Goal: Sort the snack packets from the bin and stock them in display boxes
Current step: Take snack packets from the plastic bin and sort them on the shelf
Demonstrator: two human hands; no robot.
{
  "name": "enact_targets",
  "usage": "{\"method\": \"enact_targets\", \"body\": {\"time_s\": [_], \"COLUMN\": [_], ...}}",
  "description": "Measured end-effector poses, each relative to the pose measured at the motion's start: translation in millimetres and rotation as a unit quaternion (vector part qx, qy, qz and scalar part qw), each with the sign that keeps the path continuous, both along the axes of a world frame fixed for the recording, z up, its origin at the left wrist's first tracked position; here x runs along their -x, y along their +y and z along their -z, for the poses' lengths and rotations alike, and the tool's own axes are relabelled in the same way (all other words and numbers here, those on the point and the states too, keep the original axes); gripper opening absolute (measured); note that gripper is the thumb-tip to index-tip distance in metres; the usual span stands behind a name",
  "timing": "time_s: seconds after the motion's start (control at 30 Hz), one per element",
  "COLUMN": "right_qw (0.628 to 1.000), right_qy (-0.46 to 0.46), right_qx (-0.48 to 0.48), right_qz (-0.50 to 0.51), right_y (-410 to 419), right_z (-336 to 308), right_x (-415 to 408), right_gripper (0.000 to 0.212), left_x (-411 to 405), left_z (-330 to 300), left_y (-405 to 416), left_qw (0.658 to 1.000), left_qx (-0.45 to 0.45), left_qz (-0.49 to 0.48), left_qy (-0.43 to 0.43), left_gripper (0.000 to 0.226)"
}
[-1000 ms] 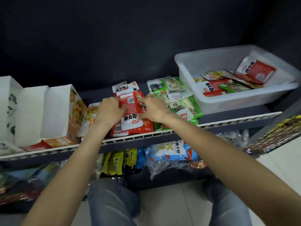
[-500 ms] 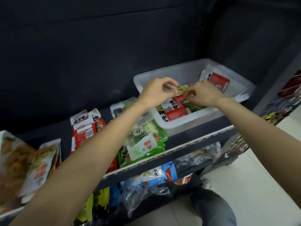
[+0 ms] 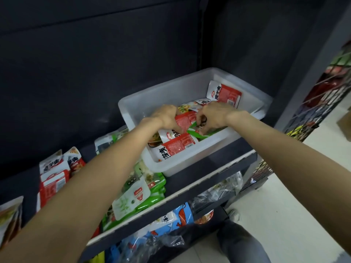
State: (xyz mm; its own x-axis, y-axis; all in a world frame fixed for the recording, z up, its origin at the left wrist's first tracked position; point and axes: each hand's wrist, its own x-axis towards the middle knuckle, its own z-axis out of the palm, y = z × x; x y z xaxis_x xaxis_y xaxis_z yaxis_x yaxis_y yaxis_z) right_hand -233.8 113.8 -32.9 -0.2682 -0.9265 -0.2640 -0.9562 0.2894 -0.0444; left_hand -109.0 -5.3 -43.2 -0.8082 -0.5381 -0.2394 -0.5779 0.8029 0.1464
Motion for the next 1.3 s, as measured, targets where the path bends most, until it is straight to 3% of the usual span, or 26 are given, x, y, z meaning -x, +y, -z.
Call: {"method": "enact_targets", "body": {"time_s": [0.13, 0.23, 0.3, 0.37, 0.47, 0.53, 0.6, 0.7, 0.8, 0.93, 1.03, 1.13, 1.3], "right_qw": [0.996, 0.964, 0.910, 0.863, 0.817, 0.810, 0.814, 0.828, 0.845, 0.895, 0.929, 0.944, 0.948], "right_qy": [0.003, -0.045, -0.130, -0.217, -0.393, -0.447, -0.463, -0.463, -0.462, -0.393, -0.313, -0.264, -0.202], "right_qx": [0.085, 0.261, 0.391, 0.453, 0.417, 0.377, 0.347, 0.310, 0.261, 0.207, 0.196, 0.195, 0.223], "right_qz": [0.016, 0.026, 0.032, 0.051, 0.061, 0.046, 0.048, 0.063, 0.065, 0.039, 0.014, -0.018, -0.103], "right_y": [3, 8, 11, 13, 6, -5, -20, -37, -49, -59, -65, -66, -49], "right_z": [-3, -9, -17, -27, -39, -40, -33, -11, 19, 47, 55, 54, 32], "right_x": [-6, -25, -46, -76, -134, -171, -203, -246, -284, -315, -327, -330, -308], "right_gripper": [0.036, 0.031, 0.028, 0.030, 0.043, 0.051, 0.058, 0.066, 0.064, 0.052, 0.050, 0.046, 0.034], "left_x": [-21, -52, -80, -113, -164, -196, -226, -268, -309, -339, -348, -350, -347], "left_z": [-27, -50, -56, -57, -56, -49, -37, -15, 6, 29, 46, 55, 60], "left_y": [3, 8, 12, 21, 37, 46, 49, 45, 42, 48, 46, 43, 37], "left_qw": [0.993, 0.967, 0.923, 0.847, 0.730, 0.707, 0.733, 0.802, 0.844, 0.876, 0.915, 0.940, 0.962], "left_qx": [0.006, -0.041, -0.107, -0.208, -0.325, -0.338, -0.305, -0.161, -0.072, -0.058, 0.019, 0.023, 0.070], "left_qz": [-0.021, -0.067, -0.109, -0.142, -0.174, -0.194, -0.214, -0.305, -0.355, -0.352, -0.332, -0.303, -0.253], "left_qy": [0.113, 0.243, 0.353, 0.468, 0.575, 0.590, 0.570, 0.488, 0.396, 0.325, 0.228, 0.155, 0.070], "left_gripper": [0.045, 0.034, 0.026, 0.022, 0.022, 0.026, 0.029, 0.041, 0.053, 0.046, 0.058, 0.070, 0.070]}}
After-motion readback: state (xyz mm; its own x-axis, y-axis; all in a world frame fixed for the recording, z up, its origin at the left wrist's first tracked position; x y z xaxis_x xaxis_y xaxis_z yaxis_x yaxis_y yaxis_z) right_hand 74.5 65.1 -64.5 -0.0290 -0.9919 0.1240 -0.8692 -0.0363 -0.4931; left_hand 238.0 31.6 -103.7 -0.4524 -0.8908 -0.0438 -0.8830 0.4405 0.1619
